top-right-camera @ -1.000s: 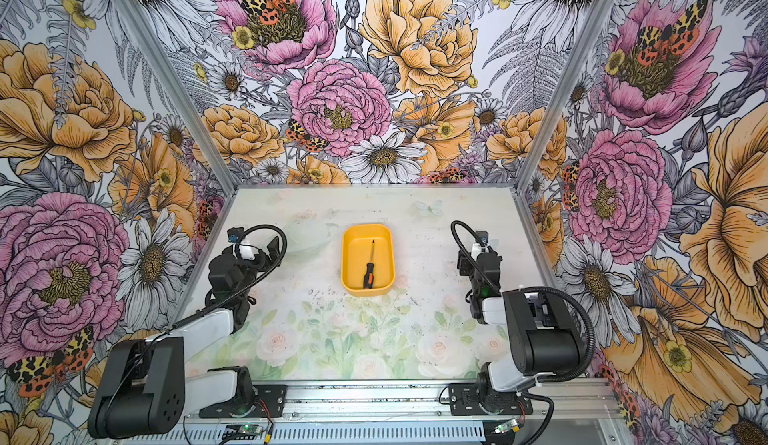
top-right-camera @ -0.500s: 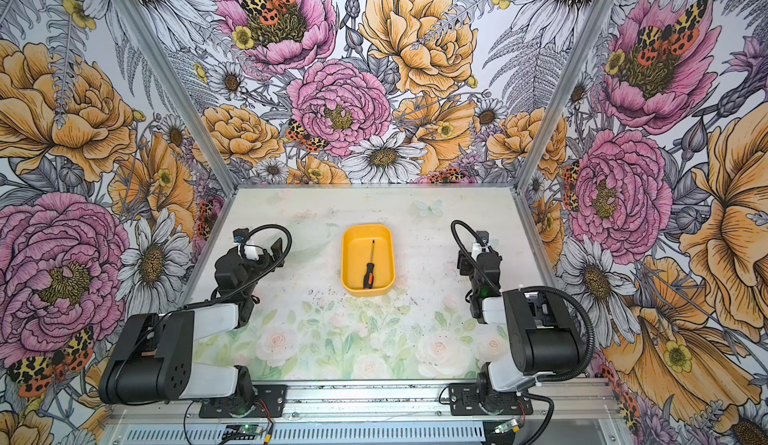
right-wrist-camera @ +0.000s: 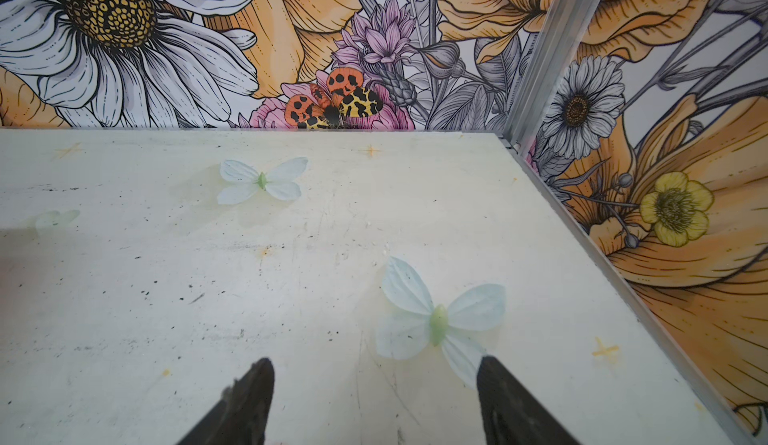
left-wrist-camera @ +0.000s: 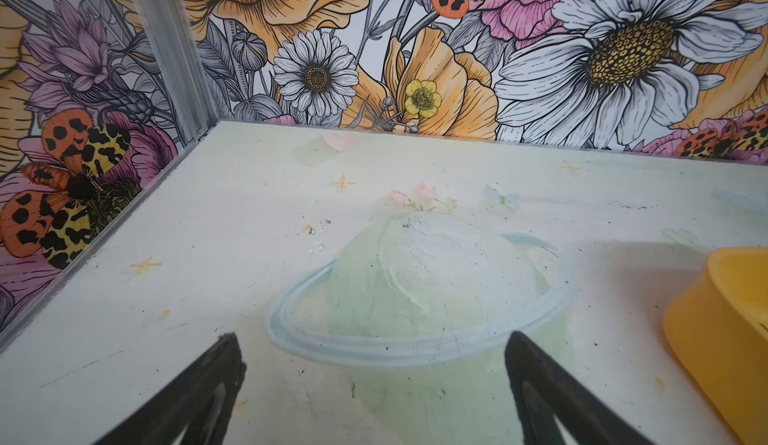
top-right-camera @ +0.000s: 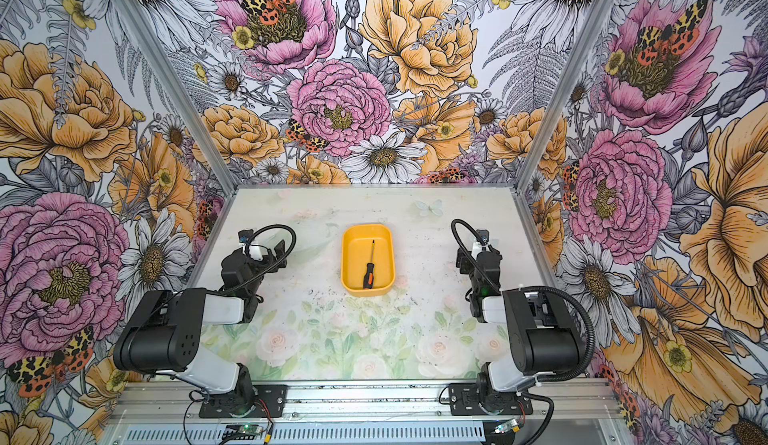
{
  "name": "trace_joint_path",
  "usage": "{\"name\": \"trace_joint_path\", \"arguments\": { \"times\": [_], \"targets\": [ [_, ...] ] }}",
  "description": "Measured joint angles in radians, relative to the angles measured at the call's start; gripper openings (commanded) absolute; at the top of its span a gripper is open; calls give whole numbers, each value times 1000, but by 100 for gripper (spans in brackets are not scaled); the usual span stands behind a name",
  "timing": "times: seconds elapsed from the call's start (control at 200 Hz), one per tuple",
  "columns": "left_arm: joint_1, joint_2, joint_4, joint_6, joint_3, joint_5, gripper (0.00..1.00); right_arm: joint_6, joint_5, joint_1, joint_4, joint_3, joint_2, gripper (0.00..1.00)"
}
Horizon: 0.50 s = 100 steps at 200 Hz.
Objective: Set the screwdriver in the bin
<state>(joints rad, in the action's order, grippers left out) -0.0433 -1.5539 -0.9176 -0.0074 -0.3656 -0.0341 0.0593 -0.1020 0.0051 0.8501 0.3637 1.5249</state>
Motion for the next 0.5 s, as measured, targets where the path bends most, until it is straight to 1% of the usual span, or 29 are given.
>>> {"name": "trace_joint_path", "arguments": {
  "times": [0.175,0.235,0.5],
  "targets": [
    [0,0,0,0,0,0,99,0,-1,0,0,0,0,89],
    [0,0,0,0,0,0,99,0,-3,0,0,0,0,99],
    [0,0,0,0,0,0,99,0,-4,0,0,0,0,100]
  ]
}}
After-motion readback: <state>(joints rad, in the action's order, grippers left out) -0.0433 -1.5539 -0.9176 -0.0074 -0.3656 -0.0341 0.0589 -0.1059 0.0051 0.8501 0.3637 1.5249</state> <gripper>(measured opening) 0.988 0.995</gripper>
